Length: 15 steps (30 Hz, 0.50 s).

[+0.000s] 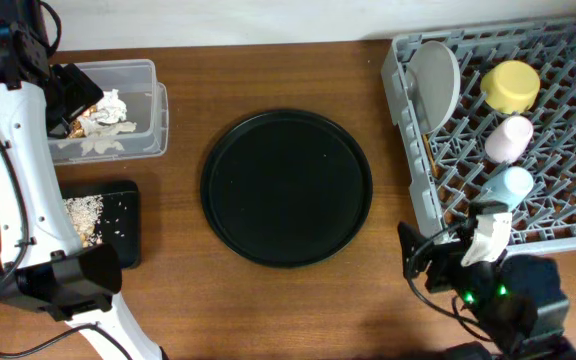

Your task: Sort waste into correct bins and load items into the dishwasher rack

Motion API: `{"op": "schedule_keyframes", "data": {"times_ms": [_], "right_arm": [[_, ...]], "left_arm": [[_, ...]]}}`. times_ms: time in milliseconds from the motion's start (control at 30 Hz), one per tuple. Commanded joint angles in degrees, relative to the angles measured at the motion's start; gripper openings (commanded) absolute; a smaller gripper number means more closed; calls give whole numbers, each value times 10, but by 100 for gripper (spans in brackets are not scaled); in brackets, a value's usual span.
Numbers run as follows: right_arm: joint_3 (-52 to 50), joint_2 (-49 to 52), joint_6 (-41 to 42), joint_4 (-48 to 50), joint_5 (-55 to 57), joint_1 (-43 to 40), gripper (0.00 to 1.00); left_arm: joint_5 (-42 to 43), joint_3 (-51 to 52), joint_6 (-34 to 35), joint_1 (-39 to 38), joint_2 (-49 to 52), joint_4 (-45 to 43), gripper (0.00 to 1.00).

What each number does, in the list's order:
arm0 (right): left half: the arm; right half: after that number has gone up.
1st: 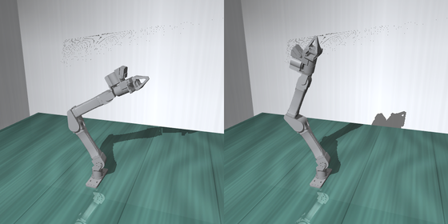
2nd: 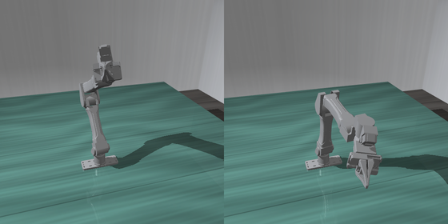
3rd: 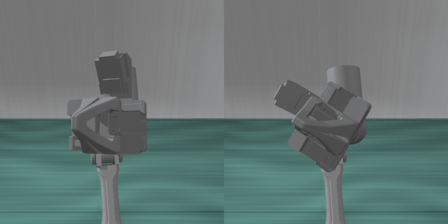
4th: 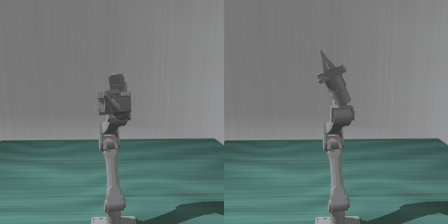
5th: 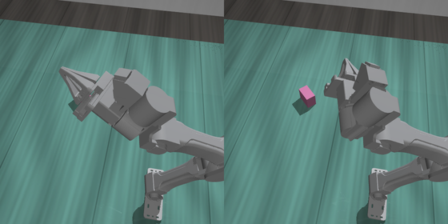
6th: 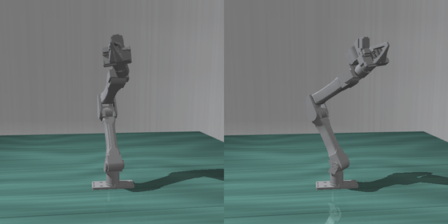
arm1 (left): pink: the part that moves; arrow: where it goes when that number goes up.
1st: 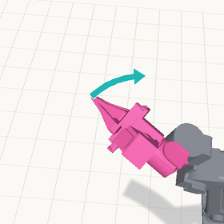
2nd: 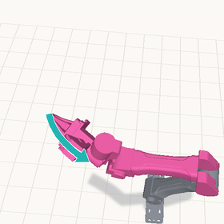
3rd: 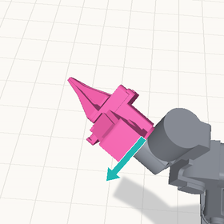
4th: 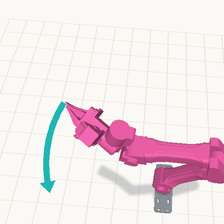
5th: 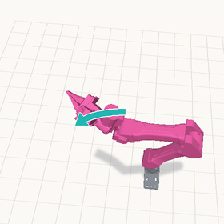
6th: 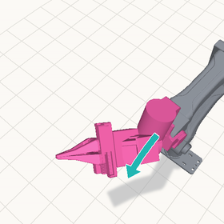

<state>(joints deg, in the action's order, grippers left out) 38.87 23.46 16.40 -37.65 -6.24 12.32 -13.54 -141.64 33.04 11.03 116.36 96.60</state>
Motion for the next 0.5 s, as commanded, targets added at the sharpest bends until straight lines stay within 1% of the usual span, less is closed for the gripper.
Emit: {"op": "schedule_keyframes", "data": {"times_ms": [0,67,200,467], "right_arm": [[-112,-88,-10,75,-26,-12,98],[-166,-129,-10,127,-23,-13,98],[-241,-181,-9,201,-24,-35,98],[-339,-233,-10,319,-22,-87,98]], "left_arm": [[-4,-5,-3,3,-4,1,99],[-4,-5,-3,3,-5,1,99],[-4,-5,-3,3,-4,1,99],[-4,-5,-3,3,-4,1,99]]}}
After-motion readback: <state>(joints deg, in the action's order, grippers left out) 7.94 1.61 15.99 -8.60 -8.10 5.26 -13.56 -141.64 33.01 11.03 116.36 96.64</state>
